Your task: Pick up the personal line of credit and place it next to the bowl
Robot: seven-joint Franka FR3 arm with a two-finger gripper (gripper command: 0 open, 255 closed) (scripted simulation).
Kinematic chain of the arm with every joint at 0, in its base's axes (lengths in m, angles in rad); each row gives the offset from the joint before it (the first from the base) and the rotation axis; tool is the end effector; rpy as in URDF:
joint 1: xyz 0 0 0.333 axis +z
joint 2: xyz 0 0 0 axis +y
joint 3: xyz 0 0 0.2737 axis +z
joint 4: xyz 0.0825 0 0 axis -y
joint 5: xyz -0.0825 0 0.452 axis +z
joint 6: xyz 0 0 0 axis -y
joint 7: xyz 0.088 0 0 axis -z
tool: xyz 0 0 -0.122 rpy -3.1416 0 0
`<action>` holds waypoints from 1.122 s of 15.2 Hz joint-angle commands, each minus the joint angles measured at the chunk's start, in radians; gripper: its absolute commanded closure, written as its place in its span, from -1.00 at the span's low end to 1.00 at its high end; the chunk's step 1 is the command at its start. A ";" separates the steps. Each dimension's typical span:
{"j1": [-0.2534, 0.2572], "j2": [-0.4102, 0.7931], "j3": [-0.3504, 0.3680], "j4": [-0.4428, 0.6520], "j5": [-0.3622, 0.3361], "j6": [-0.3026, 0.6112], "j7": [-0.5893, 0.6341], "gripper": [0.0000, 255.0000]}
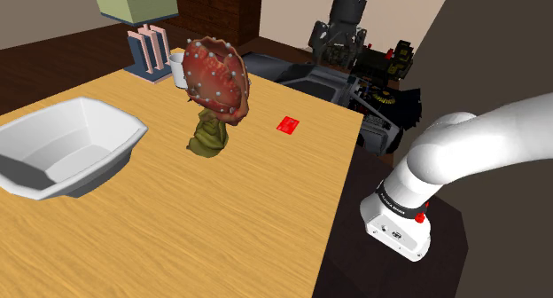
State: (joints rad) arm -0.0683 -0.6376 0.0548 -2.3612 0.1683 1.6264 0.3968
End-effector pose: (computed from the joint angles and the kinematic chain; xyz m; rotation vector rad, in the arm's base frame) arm 0.4392 0.0139 0.4854 -2.9487 0.6598 0.1827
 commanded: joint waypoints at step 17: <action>-0.036 0.445 0.040 -0.167 0.457 0.389 0.425 -1.00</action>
State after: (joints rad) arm -0.1077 -0.2003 0.0912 -2.5174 0.6130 1.9966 0.8238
